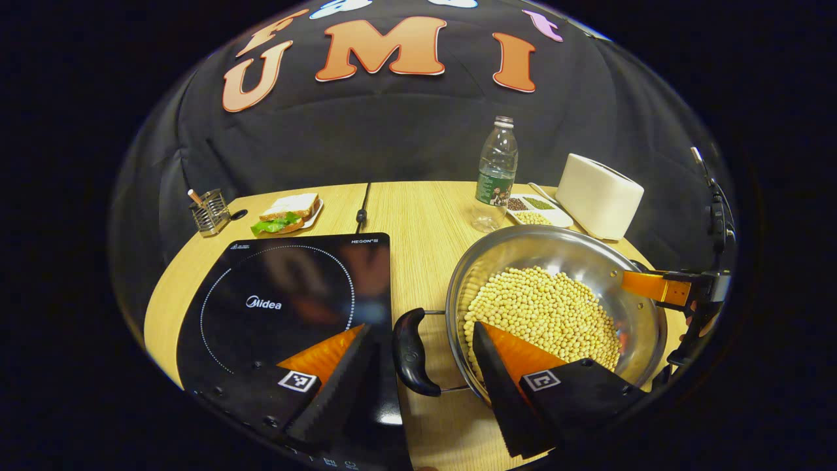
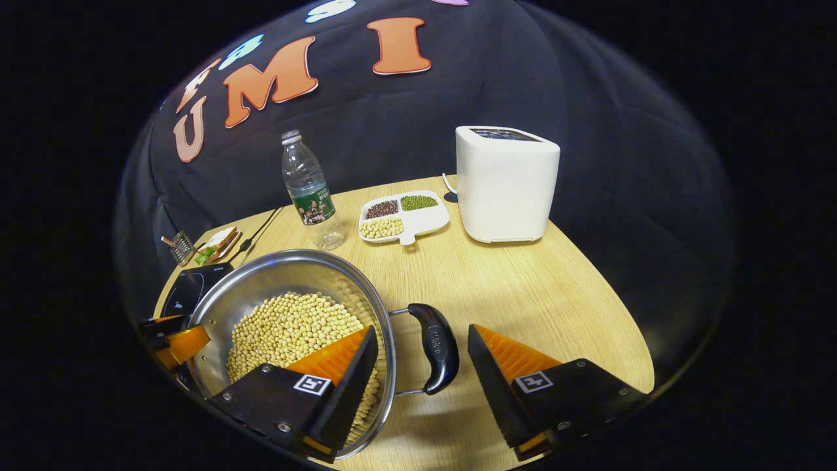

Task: First push the handle of the pot to place it horizontally, then grasp the pot with both hands and set it on the induction cooktop.

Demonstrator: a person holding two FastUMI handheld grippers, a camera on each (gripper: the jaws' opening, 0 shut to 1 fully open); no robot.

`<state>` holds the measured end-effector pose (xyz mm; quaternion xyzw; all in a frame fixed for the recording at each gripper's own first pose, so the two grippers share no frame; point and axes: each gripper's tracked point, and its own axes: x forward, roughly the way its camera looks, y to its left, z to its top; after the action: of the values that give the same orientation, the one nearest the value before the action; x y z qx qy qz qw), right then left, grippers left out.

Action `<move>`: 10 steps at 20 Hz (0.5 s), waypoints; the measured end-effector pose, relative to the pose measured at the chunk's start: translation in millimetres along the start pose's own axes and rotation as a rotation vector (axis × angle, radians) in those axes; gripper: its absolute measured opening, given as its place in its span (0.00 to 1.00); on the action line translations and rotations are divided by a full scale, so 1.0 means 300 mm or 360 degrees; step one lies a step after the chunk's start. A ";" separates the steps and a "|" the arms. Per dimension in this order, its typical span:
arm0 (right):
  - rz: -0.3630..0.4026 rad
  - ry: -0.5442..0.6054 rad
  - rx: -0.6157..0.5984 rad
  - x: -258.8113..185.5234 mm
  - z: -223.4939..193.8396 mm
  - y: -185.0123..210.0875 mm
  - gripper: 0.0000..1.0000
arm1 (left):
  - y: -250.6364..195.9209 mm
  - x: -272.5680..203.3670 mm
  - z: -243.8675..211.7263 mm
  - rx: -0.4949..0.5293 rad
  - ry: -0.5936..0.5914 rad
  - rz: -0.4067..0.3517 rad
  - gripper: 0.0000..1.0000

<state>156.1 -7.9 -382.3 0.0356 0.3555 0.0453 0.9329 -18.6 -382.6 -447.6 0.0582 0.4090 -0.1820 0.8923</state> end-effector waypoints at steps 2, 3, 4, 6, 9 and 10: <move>0.0027 0.0019 0.0018 0.006 -0.002 0.011 0.76 | -0.004 -0.002 -0.007 0.0016 0.0003 -0.0008 1.00; 0.0019 0.0015 0.0018 0.010 -0.001 0.015 0.72 | -0.008 -0.001 -0.003 0.0019 0.0002 -0.0006 0.99; 0.0018 0.0017 0.0013 0.019 -0.002 0.018 0.68 | -0.012 0.001 -0.002 0.0027 0.0004 -0.0007 0.99; 0.0025 0.0026 0.0022 0.014 -0.001 0.017 0.66 | -0.020 0.013 -0.005 0.0063 0.0013 -0.0001 0.99; 0.0043 0.0043 0.0034 0.008 -0.011 0.019 0.60 | -0.030 0.013 -0.003 0.0133 -0.0005 0.0058 0.93; 0.0052 0.0041 0.0026 0.002 -0.015 0.018 0.56 | -0.010 0.024 -0.015 0.0177 -0.0007 0.0113 0.84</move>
<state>153.2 -2.2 -385.5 0.0485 0.3672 0.0581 0.9270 -18.7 -386.2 -455.8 0.1216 0.3941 -0.1728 0.8945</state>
